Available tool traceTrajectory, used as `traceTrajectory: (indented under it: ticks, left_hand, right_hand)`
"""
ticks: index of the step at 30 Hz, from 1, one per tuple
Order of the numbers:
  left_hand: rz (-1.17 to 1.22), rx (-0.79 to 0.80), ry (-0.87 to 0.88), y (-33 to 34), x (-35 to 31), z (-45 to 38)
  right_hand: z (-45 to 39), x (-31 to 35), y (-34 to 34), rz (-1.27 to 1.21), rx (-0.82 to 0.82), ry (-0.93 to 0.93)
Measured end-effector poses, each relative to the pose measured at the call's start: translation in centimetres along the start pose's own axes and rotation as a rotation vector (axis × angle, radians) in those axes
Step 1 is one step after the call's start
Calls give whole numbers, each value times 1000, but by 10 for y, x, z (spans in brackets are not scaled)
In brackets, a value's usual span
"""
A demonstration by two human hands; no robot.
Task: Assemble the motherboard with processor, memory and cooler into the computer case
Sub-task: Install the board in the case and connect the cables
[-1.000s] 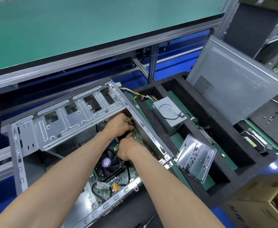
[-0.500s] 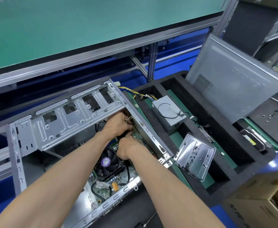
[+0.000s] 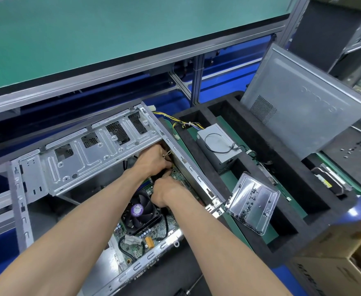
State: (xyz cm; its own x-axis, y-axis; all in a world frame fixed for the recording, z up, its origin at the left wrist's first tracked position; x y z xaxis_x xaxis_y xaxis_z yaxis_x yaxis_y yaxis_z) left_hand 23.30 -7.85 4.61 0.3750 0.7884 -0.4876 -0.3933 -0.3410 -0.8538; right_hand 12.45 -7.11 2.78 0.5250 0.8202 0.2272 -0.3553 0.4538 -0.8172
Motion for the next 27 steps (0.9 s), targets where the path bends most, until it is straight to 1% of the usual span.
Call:
traceTrajectory:
  ticks: [11,16,20,27]
  left_hand:
    - [65,-13,-7,-1,0,5]
    - [144,-70,-36,-3,9,12]
    - [149,-91,-27,-3,12,15]
    - [119,-71,-19,-6,1,13]
  right_hand:
    - [-3,1,1,10,-3,-13]
    - [-5,0,3,32,4,-16]
    - [-6,1,5,55,16,-21]
    - [-5,0,4,41,15,-17]
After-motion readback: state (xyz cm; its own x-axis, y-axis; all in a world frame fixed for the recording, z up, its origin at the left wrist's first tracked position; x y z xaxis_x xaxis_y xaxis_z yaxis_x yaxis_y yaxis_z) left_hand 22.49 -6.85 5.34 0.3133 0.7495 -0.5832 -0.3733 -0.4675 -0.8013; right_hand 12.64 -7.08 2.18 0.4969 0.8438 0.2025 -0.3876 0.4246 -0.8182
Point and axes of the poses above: each hand's wrist, its own z-axis away from the middle knuckle, its own y-axis out of the palm, x = y × z, the point moved 10 cm from there along -z, towards the middle knuckle, and after that the axes turned 13 degrees about -x, right-handed, at the moved point
